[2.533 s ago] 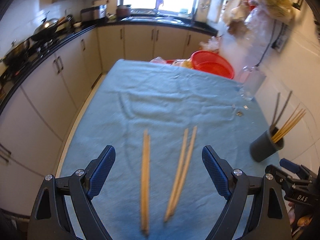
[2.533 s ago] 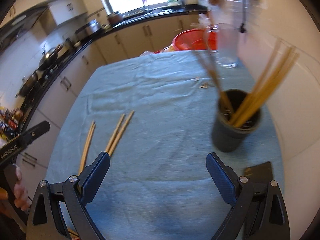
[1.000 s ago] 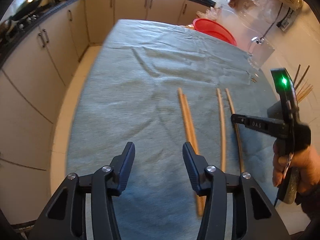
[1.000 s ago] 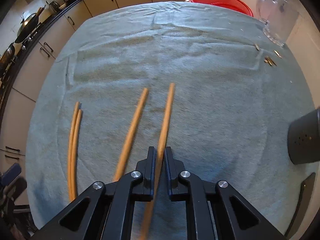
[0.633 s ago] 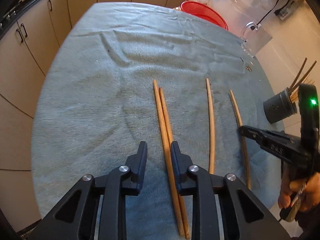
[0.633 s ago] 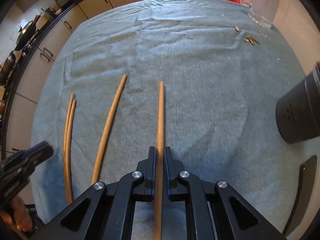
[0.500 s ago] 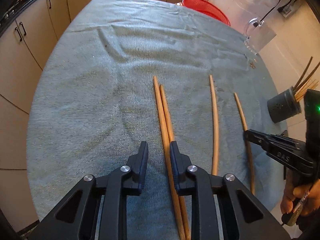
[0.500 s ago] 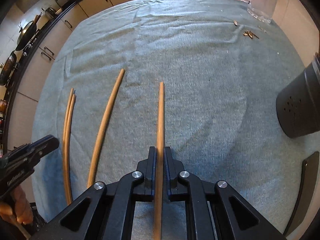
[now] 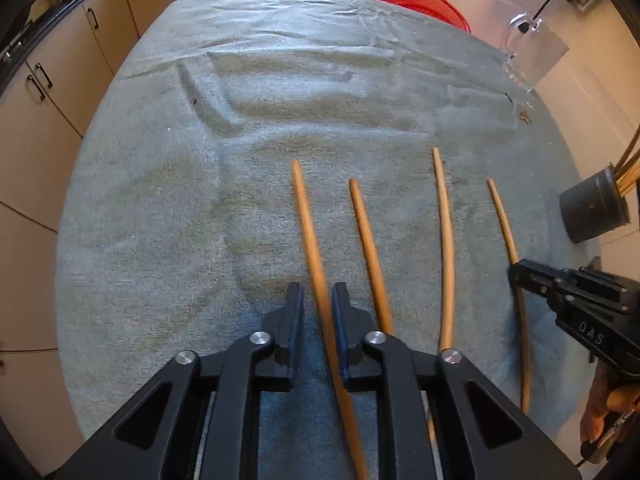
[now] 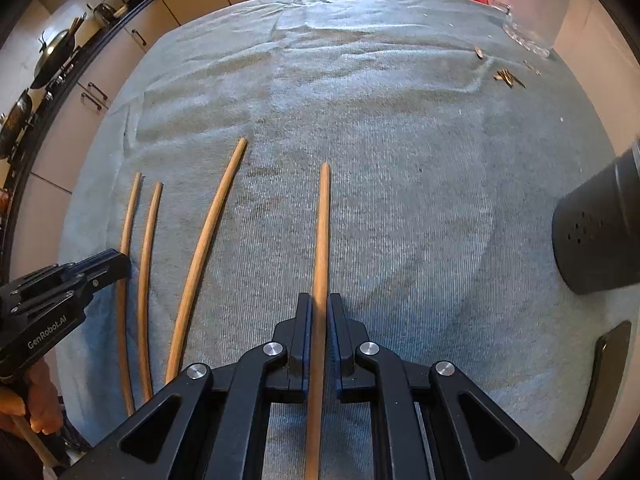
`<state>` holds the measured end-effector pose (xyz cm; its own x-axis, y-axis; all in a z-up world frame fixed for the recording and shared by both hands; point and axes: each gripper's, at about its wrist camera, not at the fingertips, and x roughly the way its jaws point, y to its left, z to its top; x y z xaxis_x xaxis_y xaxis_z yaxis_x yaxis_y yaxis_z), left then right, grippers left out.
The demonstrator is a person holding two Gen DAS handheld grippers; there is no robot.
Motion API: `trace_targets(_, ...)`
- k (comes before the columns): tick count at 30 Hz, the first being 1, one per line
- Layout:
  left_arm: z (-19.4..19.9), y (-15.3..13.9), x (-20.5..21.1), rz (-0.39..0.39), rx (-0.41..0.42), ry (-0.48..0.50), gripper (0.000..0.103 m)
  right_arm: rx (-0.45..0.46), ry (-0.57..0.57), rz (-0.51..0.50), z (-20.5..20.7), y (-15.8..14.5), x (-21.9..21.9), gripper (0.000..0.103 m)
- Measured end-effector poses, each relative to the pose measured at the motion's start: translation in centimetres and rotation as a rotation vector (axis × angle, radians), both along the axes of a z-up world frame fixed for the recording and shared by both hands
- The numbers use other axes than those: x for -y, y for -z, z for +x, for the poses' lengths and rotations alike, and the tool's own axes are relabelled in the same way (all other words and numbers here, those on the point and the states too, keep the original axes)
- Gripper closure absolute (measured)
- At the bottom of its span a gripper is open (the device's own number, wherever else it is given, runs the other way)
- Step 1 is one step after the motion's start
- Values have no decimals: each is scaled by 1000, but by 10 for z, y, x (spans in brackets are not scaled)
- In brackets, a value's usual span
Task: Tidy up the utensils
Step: 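Lift the left tool's chopstick upright while the right tool lifts its chopstick upright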
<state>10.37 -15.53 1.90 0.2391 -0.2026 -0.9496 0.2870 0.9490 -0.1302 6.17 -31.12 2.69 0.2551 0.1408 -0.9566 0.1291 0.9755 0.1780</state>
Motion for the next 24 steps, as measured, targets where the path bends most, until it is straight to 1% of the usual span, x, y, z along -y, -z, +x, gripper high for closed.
trace_targets(2, 0, 0, -2, 3, -1, -5, 95, 1, -15, -22, 6, 0, -2, 94)
trace_targets(5, -1, -1, -6, -10, -2, -11, 96, -1, -31, -26, 8, 0, -2, 95)
trace_targets(8, -7, -9, -10, -45, 22, -15, 96, 17, -28, -8, 3, -2, 3, 95)
trace_targets(9, -10, -16, -11, -63, 43, -18, 96, 25, -26, -5, 2, -4, 3, 95)
trace_targets(12, -17, -36, -15, -105, 93, -28, 96, 88, -14, 42, -7, -20, 9, 95)
trace_targets(16, -30, -69, -20, -137, 180, -40, 96, 215, -11, 75, -23, -53, 16, 95)
trace_targets(20, -42, -95, -21, -148, 244, -52, 96, 320, -4, 87, -41, -81, 22, 95)
trace_targets(24, -54, -115, -17, -163, 288, -56, 96, 390, 9, 99, -53, -101, 25, 95)
